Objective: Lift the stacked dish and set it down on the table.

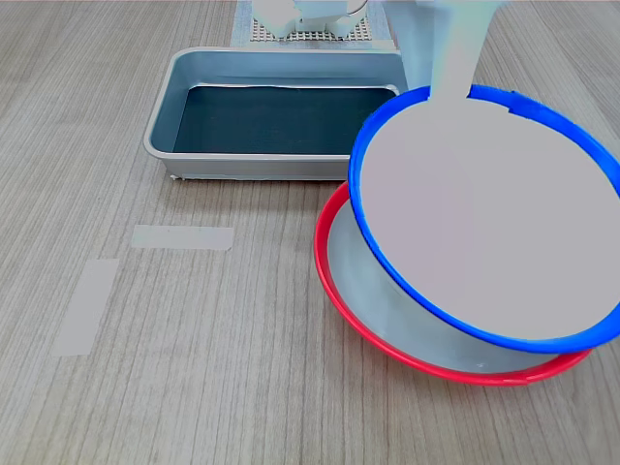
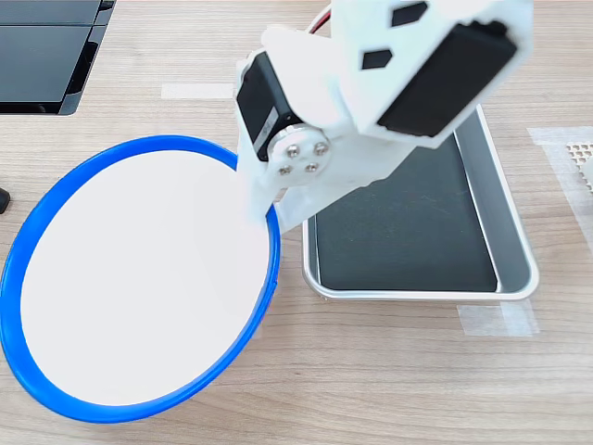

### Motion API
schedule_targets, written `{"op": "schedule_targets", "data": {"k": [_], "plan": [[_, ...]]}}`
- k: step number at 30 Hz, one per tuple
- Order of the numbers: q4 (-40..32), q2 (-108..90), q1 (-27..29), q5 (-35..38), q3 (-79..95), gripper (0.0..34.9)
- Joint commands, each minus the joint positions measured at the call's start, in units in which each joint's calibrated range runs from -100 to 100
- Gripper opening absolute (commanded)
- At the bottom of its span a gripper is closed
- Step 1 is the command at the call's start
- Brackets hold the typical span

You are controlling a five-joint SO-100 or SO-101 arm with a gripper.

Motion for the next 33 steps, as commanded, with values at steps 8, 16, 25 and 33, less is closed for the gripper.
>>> {"op": "schedule_targets", "data": {"k": [8, 16, 25, 33], "plan": [[1.72, -7.98, 3.35, 0.63, -5.91, 0.0], [6.92, -8.23, 15.02, 4.40, -8.73, 0.0], [5.93, -3.97, 25.56, 8.94, -7.82, 0.0], [-0.18, -2.43, 30.64, 11.58, -1.26, 0.0]]}}
